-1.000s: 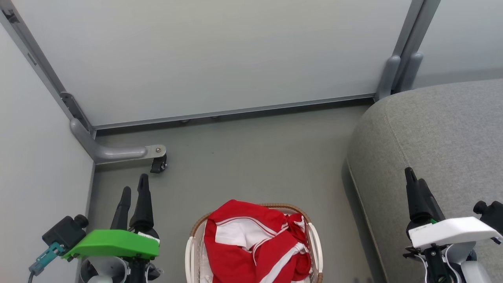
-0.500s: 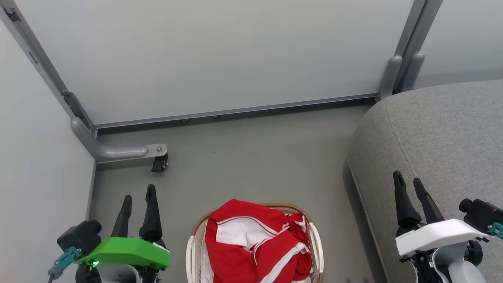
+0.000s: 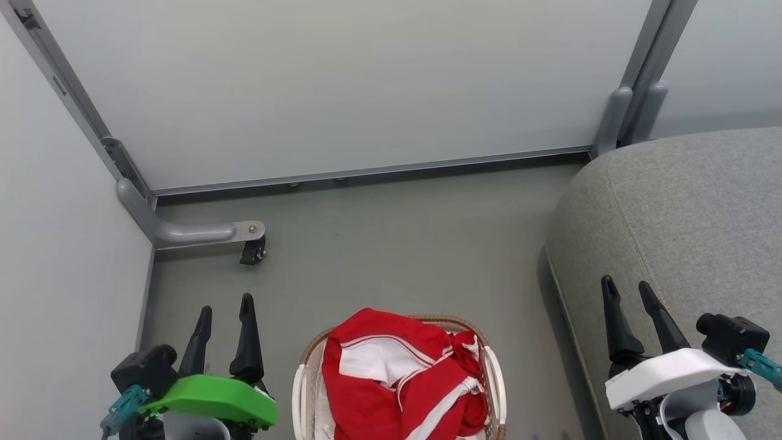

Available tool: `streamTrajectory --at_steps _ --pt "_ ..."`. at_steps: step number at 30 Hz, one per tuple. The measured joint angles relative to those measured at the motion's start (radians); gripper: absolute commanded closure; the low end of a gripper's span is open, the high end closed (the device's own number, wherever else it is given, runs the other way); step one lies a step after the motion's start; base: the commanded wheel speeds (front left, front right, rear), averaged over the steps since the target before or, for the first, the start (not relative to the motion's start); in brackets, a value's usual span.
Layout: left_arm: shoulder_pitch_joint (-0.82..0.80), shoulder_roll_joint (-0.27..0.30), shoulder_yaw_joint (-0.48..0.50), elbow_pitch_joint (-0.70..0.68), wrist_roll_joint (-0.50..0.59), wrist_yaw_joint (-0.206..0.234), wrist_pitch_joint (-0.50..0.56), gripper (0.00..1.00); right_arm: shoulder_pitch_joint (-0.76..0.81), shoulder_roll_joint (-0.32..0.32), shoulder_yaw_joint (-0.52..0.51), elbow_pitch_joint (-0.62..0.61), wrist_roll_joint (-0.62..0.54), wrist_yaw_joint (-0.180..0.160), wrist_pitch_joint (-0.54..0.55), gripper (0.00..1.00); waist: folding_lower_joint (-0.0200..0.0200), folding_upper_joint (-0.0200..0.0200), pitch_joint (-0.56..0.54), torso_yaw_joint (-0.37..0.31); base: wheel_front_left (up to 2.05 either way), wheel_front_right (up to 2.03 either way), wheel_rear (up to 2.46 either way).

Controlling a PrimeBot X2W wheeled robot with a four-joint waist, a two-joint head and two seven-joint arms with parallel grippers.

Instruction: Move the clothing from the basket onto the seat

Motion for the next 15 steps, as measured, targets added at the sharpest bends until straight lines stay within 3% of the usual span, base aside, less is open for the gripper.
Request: streamTrajectory --at_steps 15 --pt "0.000 0.001 -0.012 0.048 0.112 0.000 -0.035 0.00 0.001 -0.002 0.007 0.006 -0.156 0.000 -0.036 0.00 0.0000 0.0000 0.004 0.005 0.00 0.00 0.00"
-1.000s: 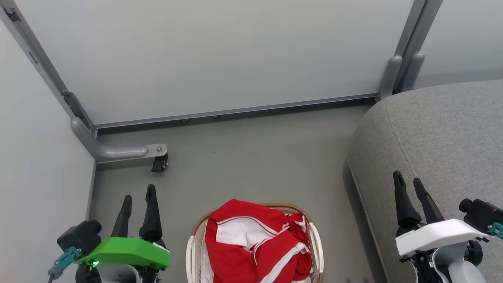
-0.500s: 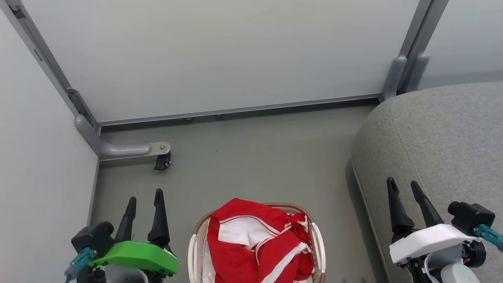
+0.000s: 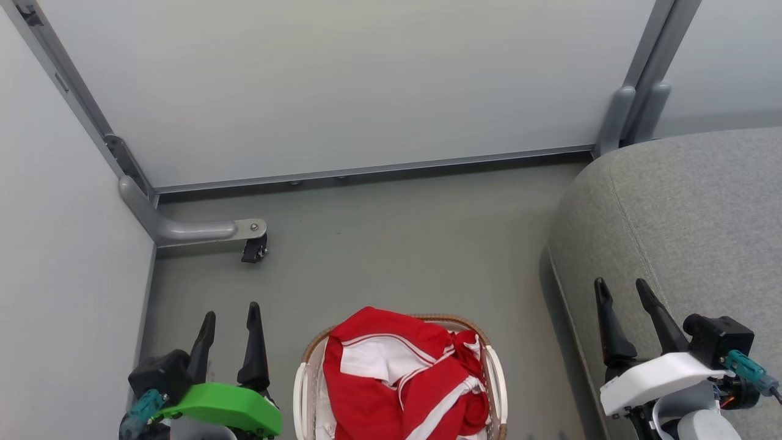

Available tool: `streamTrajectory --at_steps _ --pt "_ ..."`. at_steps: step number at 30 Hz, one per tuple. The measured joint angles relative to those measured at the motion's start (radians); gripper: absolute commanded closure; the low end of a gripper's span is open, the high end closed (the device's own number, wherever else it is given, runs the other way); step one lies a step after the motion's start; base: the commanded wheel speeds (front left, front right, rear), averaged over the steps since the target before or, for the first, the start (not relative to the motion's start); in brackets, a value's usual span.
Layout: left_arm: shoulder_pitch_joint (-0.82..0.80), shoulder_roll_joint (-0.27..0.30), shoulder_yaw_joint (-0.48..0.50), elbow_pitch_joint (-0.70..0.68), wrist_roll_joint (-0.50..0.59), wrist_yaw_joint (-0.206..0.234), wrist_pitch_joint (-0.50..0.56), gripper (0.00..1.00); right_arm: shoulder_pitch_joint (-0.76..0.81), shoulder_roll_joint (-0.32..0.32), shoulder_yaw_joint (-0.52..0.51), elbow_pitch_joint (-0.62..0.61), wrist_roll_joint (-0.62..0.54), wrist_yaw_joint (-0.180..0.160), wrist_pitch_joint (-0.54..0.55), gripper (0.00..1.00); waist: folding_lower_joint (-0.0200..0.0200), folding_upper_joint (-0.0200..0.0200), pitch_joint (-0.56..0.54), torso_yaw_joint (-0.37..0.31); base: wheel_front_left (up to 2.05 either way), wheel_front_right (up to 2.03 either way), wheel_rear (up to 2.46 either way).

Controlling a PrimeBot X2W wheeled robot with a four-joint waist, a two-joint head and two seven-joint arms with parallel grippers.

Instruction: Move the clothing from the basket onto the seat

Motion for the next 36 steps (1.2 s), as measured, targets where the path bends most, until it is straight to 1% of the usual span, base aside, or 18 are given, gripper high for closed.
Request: streamTrajectory --at_steps 20,36 --pt "0.000 0.002 -0.017 0.035 0.141 0.001 -0.044 0.00 0.008 -0.002 0.008 -0.002 -0.182 0.000 -0.043 0.00 0.0000 0.0000 0.004 0.008 0.00 0.00 0.00" --pt "0.000 0.002 -0.036 0.063 0.236 0.010 -0.071 0.00 0.011 -0.004 0.013 -0.016 -0.297 0.000 -0.073 0.00 0.0000 0.0000 0.007 0.011 0.00 0.00 0.00"
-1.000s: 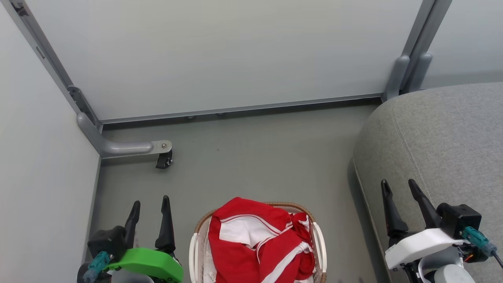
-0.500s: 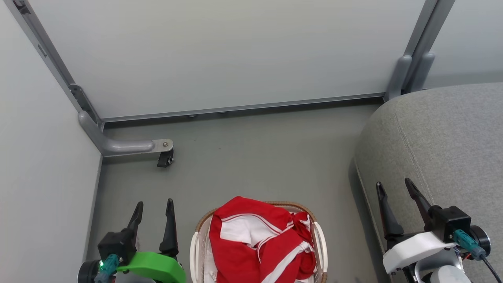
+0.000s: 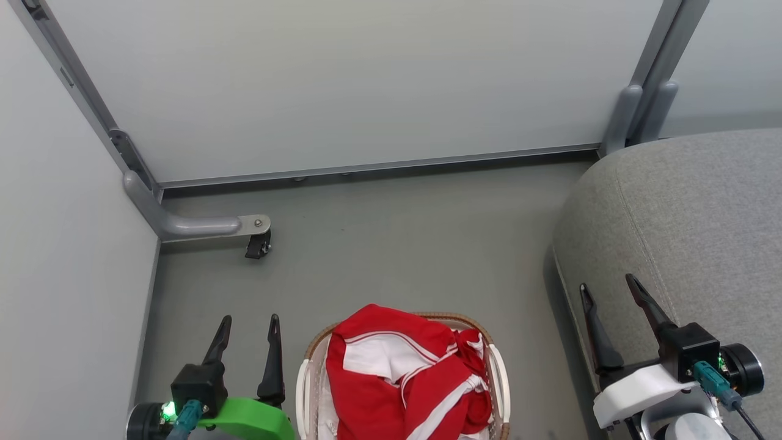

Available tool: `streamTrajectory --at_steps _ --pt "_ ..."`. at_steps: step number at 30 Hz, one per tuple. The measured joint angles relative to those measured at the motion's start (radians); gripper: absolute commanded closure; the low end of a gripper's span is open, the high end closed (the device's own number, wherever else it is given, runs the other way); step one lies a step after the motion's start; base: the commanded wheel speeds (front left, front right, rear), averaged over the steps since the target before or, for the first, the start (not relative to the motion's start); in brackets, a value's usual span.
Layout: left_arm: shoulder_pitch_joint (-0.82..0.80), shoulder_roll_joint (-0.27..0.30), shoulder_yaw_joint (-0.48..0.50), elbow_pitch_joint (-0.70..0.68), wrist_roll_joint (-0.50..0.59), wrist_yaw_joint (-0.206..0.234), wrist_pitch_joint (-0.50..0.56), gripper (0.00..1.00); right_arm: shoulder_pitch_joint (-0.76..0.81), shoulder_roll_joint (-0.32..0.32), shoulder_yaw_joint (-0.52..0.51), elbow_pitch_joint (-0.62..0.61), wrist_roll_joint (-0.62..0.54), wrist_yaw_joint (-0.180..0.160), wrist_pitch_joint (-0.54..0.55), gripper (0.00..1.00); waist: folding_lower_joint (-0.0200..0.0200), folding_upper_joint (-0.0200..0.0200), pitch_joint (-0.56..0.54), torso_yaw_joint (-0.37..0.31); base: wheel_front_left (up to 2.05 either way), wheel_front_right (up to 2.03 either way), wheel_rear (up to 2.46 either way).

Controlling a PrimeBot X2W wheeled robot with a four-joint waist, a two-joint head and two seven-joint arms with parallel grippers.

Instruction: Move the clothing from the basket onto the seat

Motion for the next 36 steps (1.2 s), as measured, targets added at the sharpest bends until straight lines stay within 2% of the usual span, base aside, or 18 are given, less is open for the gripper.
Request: streamTrajectory --at_steps 24,36 --pt "0.000 0.000 -0.004 0.016 0.002 0.000 -0.004 0.00 0.003 0.000 0.001 -0.020 -0.011 0.000 -0.002 0.00 0.0000 0.0000 0.005 -0.003 0.00 0.00 0.00" --pt "-0.055 0.001 -0.021 0.022 0.037 -0.009 -0.004 0.00 -0.026 0.000 -0.007 -0.061 -0.009 0.000 -0.002 0.00 0.0000 0.0000 0.072 -0.018 0.00 0.00 0.00"
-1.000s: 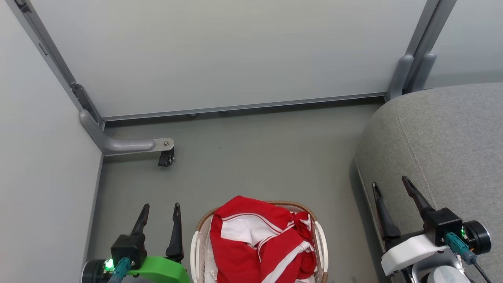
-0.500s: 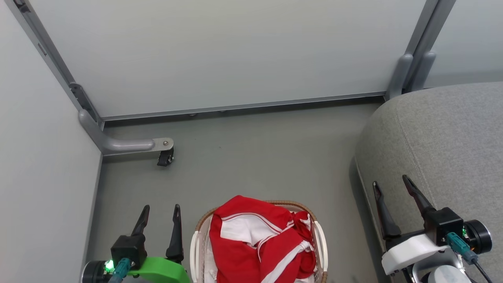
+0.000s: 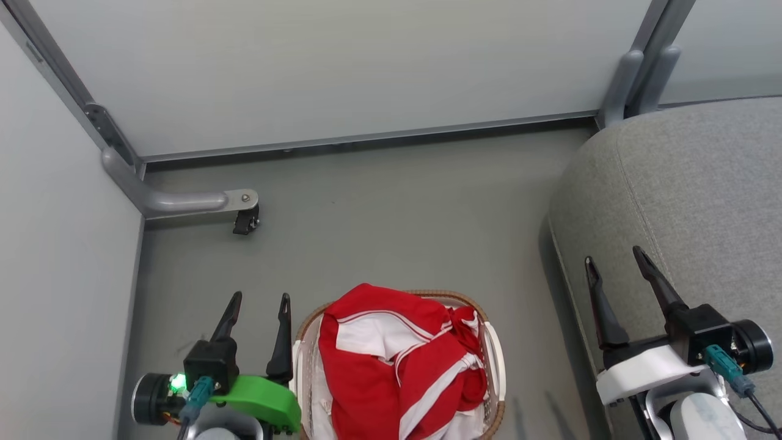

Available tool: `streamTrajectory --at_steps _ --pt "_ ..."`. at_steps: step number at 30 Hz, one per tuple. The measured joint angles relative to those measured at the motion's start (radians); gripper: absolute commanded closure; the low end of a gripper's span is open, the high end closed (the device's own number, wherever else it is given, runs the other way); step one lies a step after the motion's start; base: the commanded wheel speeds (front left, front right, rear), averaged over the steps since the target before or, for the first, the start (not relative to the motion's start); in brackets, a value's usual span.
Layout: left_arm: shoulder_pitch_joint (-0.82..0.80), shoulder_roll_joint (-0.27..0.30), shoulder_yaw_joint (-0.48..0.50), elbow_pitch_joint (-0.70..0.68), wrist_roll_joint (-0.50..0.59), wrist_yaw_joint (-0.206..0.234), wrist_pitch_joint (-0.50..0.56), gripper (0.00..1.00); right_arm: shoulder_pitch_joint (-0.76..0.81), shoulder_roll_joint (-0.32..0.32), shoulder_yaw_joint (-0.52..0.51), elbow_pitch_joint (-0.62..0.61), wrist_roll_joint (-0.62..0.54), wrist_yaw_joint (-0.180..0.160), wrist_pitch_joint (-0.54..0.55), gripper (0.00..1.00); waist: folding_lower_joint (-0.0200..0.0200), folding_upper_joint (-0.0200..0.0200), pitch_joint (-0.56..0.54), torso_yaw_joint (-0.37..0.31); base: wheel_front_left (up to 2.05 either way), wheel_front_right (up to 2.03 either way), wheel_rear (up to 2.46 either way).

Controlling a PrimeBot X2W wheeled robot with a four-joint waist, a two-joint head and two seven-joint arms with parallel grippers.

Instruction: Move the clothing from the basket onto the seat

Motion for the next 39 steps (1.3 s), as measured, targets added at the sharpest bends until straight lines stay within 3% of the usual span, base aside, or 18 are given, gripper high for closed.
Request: streamTrajectory --at_steps 8,19,30,39 --pt "-0.149 0.000 -0.072 0.068 0.042 -0.019 -0.002 0.00 -0.087 -0.001 -0.054 -0.045 0.006 0.000 0.000 0.00 0.0000 0.0000 0.111 -0.023 0.00 0.00 0.00" --pt "-0.361 -0.001 -0.284 0.272 0.064 -0.047 -0.002 0.00 -0.227 -0.002 -0.102 -0.107 0.043 0.001 0.000 0.00 0.0001 0.0000 0.329 -0.076 0.00 0.00 0.00" --pt "-0.470 -0.001 -0.481 0.437 0.093 -0.061 -0.002 0.00 -0.313 -0.002 -0.110 -0.140 0.123 0.001 0.000 0.00 0.0002 0.0000 0.538 -0.175 0.00 0.00 0.00" --pt "-0.545 -0.002 -0.554 0.539 0.117 -0.047 -0.002 0.00 -0.358 -0.003 -0.105 -0.177 0.172 0.000 0.000 0.00 0.0002 0.0000 0.684 -0.261 0.00 0.00 0.00"
